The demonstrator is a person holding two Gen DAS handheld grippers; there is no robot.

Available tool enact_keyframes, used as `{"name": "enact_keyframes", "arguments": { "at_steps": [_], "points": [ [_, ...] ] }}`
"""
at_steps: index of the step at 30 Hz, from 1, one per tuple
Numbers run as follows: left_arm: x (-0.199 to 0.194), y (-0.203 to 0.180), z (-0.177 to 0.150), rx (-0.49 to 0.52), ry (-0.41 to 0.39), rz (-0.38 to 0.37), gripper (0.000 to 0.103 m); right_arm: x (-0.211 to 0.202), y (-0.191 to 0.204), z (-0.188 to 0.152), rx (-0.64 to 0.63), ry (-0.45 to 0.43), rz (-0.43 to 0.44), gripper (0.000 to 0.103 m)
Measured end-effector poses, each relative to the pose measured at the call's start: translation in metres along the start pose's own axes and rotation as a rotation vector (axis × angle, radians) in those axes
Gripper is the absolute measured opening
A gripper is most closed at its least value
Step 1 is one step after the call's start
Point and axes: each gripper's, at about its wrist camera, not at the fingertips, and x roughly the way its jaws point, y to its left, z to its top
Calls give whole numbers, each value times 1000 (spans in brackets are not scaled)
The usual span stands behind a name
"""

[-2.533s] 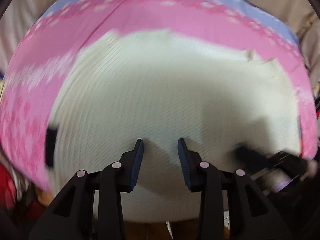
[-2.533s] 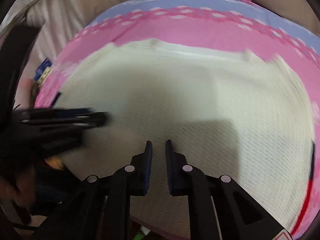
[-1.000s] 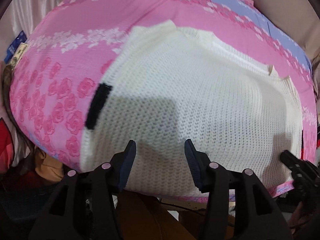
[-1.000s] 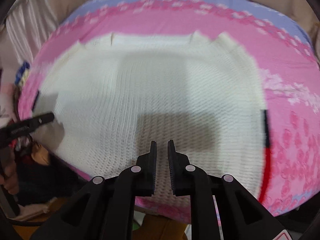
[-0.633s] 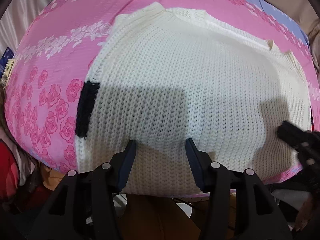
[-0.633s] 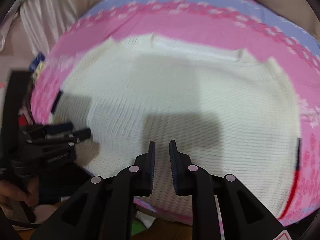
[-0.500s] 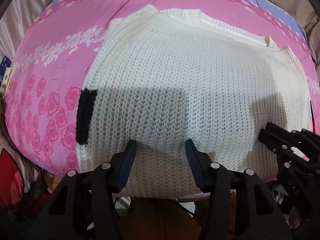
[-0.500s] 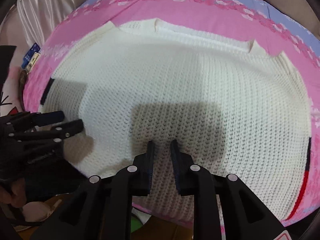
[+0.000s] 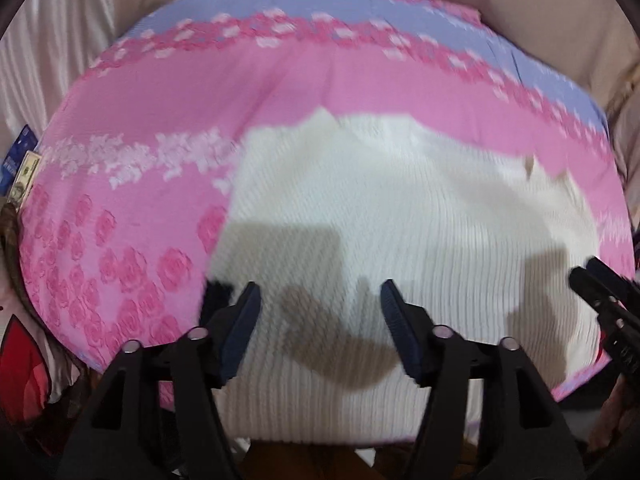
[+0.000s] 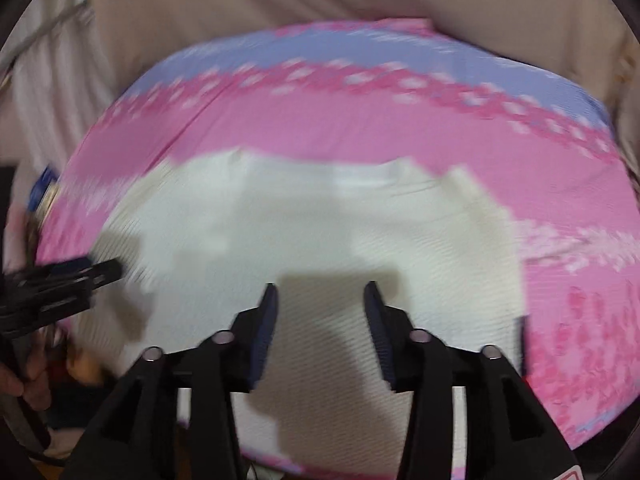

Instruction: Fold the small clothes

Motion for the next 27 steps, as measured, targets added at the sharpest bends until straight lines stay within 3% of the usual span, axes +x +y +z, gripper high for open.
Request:
{"name": "enact_keyframes", "arguments": {
  "at_steps": [5, 8, 9, 10, 11, 16, 20, 24, 27],
  "points": [
    [32, 24, 29, -96, 37, 44, 66, 19, -93, 27, 209, 0, -165, 50],
    [50, 31, 38, -112, 73, 99, 64, 38, -124, 36, 270, 39, -188, 50],
    [55, 34, 37, -106, 87, 108, 63, 45, -126, 35, 277, 64, -171, 40],
    [60, 34, 41, -100, 99, 115, 62, 55, -128, 36, 274, 103, -108, 5],
    [63, 35, 41, -105, 109, 119, 62, 55, -127, 38, 272, 111, -84, 7],
    [66, 41, 42, -134, 122, 112, 62, 21, -121, 51, 273, -46, -110, 7],
    [70, 36, 40, -107, 110, 134, 64, 74, -136, 31, 283, 139, -146, 8],
    [58, 33, 38, -124, 102, 131, 64, 34, -117, 34, 277, 14, -186, 14],
    [41, 33, 32, -134, 63, 116, 62, 2, -86, 33, 212, -54, -117, 15]
  ]
}}
